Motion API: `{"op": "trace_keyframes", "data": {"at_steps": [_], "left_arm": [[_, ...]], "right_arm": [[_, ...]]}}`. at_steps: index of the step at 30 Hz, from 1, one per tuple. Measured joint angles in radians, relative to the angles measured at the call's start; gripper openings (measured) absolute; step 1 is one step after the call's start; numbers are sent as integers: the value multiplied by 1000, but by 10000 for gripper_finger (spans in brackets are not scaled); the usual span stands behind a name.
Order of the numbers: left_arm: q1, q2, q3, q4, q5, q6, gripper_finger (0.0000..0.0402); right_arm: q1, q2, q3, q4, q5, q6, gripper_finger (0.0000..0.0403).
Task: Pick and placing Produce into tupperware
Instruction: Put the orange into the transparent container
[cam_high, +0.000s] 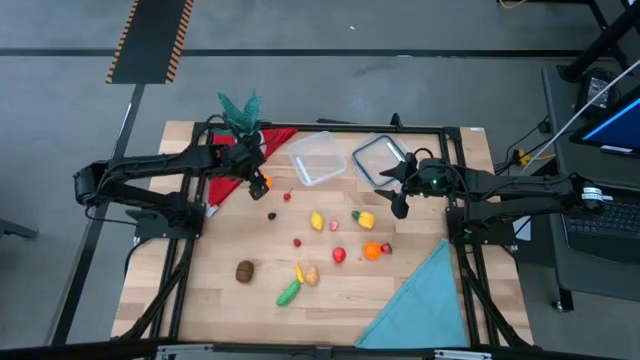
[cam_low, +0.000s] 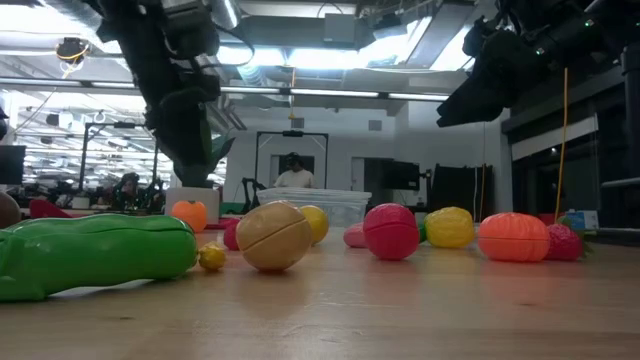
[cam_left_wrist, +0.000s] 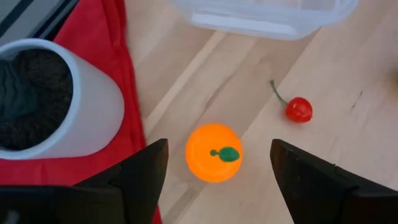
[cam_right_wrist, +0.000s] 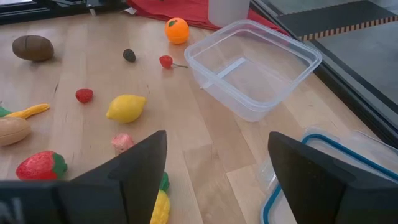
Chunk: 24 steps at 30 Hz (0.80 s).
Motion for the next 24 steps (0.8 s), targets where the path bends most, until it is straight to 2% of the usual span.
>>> {"op": "trace_keyframes", "data": {"at_steps": [11,24], "left_arm": [[4,159,88,-91,20,-7,275],[4,230,90,-100,21,-34,275]], "right_arm": [[0,0,0,-2,0,0,282],[0,1,0,-2,0,0,282]]}}
